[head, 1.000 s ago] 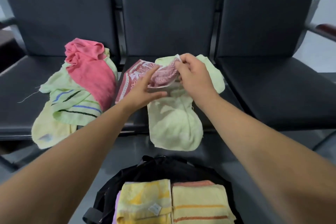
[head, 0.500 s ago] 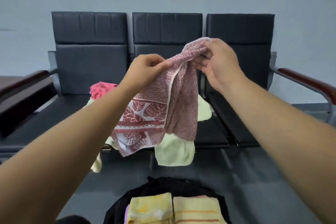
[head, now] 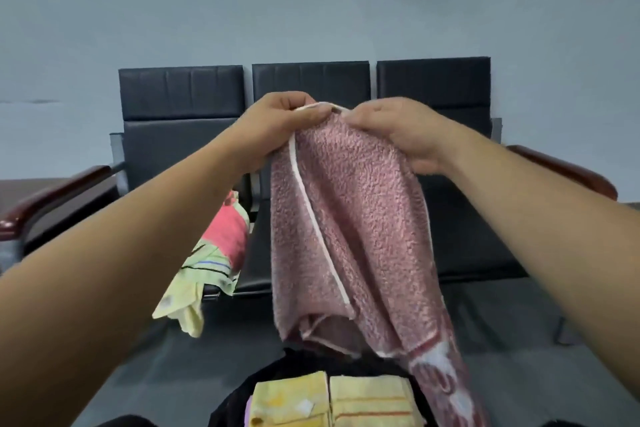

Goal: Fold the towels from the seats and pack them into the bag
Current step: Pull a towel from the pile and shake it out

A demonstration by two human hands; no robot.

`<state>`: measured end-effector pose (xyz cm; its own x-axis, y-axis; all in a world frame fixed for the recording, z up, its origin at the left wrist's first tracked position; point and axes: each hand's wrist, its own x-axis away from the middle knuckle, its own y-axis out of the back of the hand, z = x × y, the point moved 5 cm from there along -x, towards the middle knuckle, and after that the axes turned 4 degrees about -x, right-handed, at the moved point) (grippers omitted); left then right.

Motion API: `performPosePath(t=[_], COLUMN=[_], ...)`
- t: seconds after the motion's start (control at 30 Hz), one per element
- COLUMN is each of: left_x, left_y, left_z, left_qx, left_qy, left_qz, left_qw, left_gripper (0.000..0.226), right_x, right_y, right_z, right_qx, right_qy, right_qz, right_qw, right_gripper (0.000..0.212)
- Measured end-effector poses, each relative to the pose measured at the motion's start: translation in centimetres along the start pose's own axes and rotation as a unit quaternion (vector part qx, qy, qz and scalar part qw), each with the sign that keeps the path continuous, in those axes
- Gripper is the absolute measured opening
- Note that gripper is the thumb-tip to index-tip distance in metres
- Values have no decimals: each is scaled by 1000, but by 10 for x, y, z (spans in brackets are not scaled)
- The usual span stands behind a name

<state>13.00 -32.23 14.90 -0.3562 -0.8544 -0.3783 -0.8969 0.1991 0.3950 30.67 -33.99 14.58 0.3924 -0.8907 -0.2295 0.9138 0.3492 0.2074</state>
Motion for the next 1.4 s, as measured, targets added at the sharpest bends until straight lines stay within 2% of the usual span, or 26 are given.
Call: performPosePath(t=[0.07,0.13,0.2,0.27,0.33,0.4,0.47,0.5,0.57,0.67,0.73,0.8,0.87,0.93,1.0,1.03,1.1,1.17,1.23,1.3,1.4], left_x=[1,4,12,21,27,31,33,33,35,35,35,34,34,37,38,38,38,35,32,31,30], left_y=[8,23,42,56,54,33,4,-8,-20,-11,3,16,24,24,15,8,-9,-23,-28,-28,-21], left_z=[-3,0,7,17,29,36,32,31,26,26,31,42,53,60,67,68,62,52,41,34,31], left_qx=[-4,-4,-19,-82,-176,-186,-97,-65,-85,-157,-159,-137,-123,-92,-5,44,125,154,161,151,71], left_qy=[6,38,70,103,140,139,114,102,90,79,84,105,134,156,164,158,137,102,76,50,12], left_qz=[-31,-90,-159,-183,-112,22,123,161,206,196,140,77,29,12,37,60,112,148,139,111,52], left_qw=[1000,995,985,974,968,972,981,979,971,965,974,982,983,983,986,985,976,972,974,981,996], left_gripper=[24,24,26,27,26,36,48,47,38,33,29,32,25,18,20,17,10,9,34,46,22], right_x=[14,23,30,32,28,19,10,6,0,1,12,23,25,21,16,13,6,3,4,5,5], right_y=[-3,4,17,31,34,22,-1,-13,-28,-25,-13,2,16,27,26,22,10,-7,-22,-27,-27], right_z=[-19,-44,-63,-73,-67,-48,-24,-14,-5,-20,-47,-71,-82,-79,-64,-56,-39,-24,-15,-14,-29], right_qx=[64,156,227,254,206,138,138,156,195,244,283,297,214,-2,-197,-232,-185,-52,5,-5,11], right_qy=[-68,-131,-173,-174,-128,-57,-10,-2,-8,-78,-165,-211,-189,-142,-94,-75,-34,0,10,7,-22], right_qz=[84,114,100,49,-15,-33,4,29,66,102,145,163,100,15,-9,-17,-28,-17,13,21,36], right_qw=[992,972,953,950,970,988,990,987,979,961,934,917,953,990,976,970,982,998,1000,1000,999], right_gripper=[16,17,10,13,10,4,5,7,6,5,16,22,31,35,25,16,7,8,13,22,27])
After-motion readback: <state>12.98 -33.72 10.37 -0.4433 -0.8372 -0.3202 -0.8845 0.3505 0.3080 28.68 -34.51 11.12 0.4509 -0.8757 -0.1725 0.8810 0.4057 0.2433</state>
